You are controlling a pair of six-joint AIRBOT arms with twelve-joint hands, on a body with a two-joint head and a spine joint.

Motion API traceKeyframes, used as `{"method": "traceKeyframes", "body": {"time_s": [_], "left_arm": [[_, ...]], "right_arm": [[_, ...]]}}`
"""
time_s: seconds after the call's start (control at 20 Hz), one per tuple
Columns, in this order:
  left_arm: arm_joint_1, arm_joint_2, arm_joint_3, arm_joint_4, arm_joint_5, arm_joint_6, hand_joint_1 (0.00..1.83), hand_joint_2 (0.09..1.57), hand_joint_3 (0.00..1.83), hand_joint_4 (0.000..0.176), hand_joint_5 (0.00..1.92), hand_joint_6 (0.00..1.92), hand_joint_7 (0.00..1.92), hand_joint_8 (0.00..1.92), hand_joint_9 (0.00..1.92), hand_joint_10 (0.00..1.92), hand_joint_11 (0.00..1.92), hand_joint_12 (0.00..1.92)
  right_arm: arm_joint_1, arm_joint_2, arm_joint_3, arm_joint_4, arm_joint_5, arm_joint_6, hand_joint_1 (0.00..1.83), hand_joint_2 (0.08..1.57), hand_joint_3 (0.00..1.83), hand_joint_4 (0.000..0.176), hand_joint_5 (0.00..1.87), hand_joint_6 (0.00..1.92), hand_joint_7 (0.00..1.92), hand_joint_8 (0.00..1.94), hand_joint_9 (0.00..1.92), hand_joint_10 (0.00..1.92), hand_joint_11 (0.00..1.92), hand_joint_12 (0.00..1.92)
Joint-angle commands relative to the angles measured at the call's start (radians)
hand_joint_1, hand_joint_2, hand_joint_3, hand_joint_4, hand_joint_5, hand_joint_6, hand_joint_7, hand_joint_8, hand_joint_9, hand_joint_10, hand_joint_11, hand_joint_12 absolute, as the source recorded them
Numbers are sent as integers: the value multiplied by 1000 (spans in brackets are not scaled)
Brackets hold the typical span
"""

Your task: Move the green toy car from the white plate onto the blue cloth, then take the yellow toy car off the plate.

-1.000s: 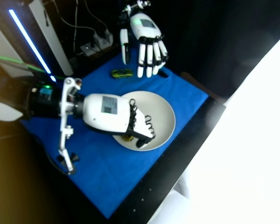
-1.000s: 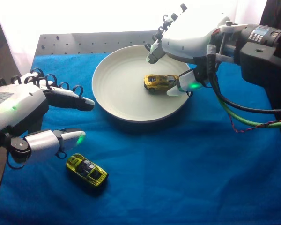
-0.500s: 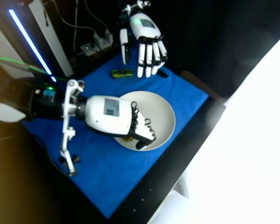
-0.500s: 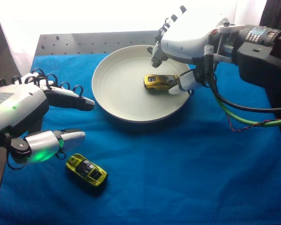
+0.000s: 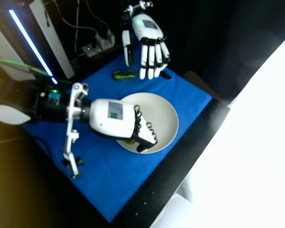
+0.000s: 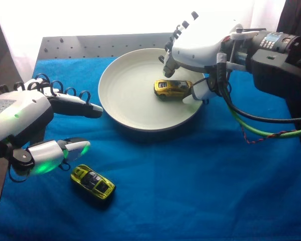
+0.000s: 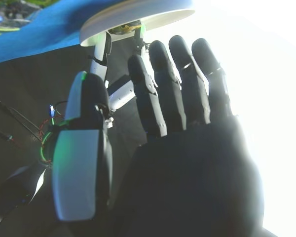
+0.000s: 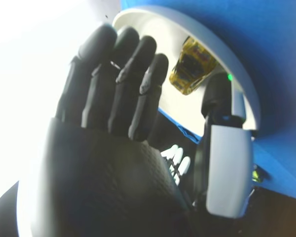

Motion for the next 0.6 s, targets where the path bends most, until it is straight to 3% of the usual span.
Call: {"method": "traceKeyframes", "body": {"time_s": [0.0,0.1,0.15,0.25,0.4,0.55], "left_arm": [[-7,-3,4,19,-119,-9,751,1225,0,83,707,2,661,9,334,701,0,1509],[-6,-3,4,19,-119,-11,753,1219,0,88,708,1,641,3,344,614,0,1466],[-6,-3,4,20,-120,-12,749,1226,0,75,710,1,643,2,380,539,0,1453],[-6,-3,4,20,-121,-13,740,1219,0,90,714,1,639,1,410,454,0,1449],[-5,-3,4,20,-122,-16,743,1220,0,89,712,1,634,0,402,450,0,1453],[-4,-3,4,21,-123,-19,728,1223,0,102,713,1,622,1,421,381,0,1403]], "right_arm": [[7,-5,6,-1,108,-5,941,1010,0,0,798,3,782,199,569,899,391,1622],[6,-7,9,-1,107,-5,948,1012,0,0,792,1,787,182,569,866,370,1584],[6,-9,11,0,106,-5,947,1011,0,0,786,0,792,178,582,863,383,1583],[6,-14,16,0,105,-5,926,1011,0,0,790,9,831,173,593,977,431,1648],[6,-16,18,0,103,-5,922,1019,3,0,787,7,809,168,538,969,361,1617],[5,-20,22,1,101,-5,984,1039,1,0,827,15,848,205,578,1017,408,1667]]}}
